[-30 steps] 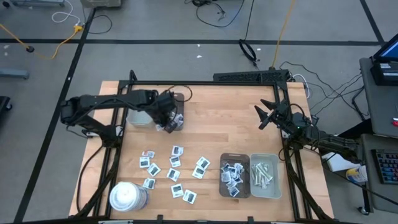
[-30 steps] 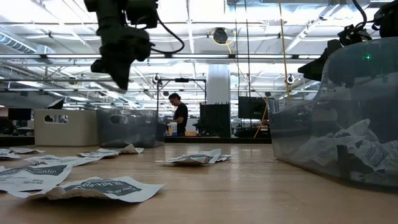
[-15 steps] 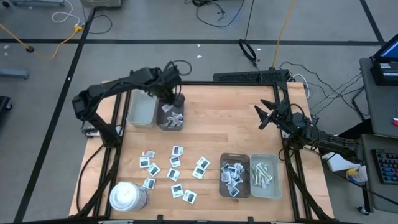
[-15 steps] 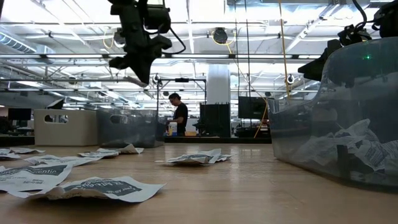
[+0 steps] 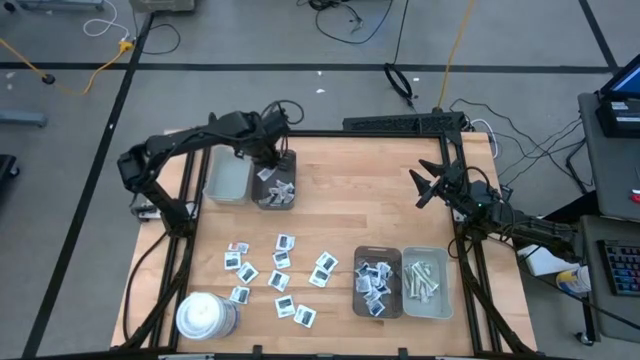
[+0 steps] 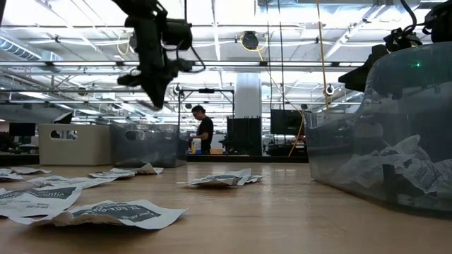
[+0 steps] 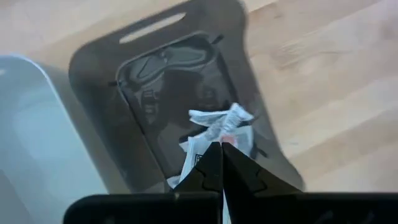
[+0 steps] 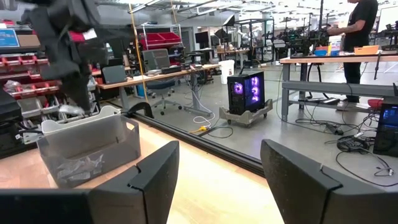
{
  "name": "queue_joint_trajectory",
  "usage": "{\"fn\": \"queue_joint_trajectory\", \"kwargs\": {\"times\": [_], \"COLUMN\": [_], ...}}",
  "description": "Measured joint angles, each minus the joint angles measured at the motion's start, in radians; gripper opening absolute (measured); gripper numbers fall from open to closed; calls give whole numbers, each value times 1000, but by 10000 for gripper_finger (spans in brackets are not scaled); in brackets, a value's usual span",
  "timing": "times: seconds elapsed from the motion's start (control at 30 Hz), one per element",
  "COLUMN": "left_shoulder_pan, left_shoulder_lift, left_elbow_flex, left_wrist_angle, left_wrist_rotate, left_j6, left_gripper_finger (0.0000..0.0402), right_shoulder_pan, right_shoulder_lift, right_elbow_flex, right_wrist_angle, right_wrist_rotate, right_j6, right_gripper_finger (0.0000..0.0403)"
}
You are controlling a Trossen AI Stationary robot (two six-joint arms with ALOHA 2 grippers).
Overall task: Pick & Place First Aid Supplies
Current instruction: Put the white ointment pack into the top black bin
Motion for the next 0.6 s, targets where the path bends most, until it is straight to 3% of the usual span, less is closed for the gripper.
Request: {"fn": "queue_joint_trajectory", "kwargs": {"times": [0.23,0.6], "left_shoulder_pan": [-25,-32], "left_shoulder_lift": [6,115], "left_elbow_flex": [-162,-181], "left_wrist_angle": [158,183], "left_wrist_rotate": [-34,-44], "left_j6": [-57,-55], "left_gripper_finger": [0,3], "right_shoulder_pan": [0,0], "right_shoulder_lift": [0,0], "right_elbow_flex": [0,0], "right_wrist_angle": [0,0], "right_wrist_rotate": [0,0], "right_j6": [0,0], "right_gripper_finger": [222,221]}}
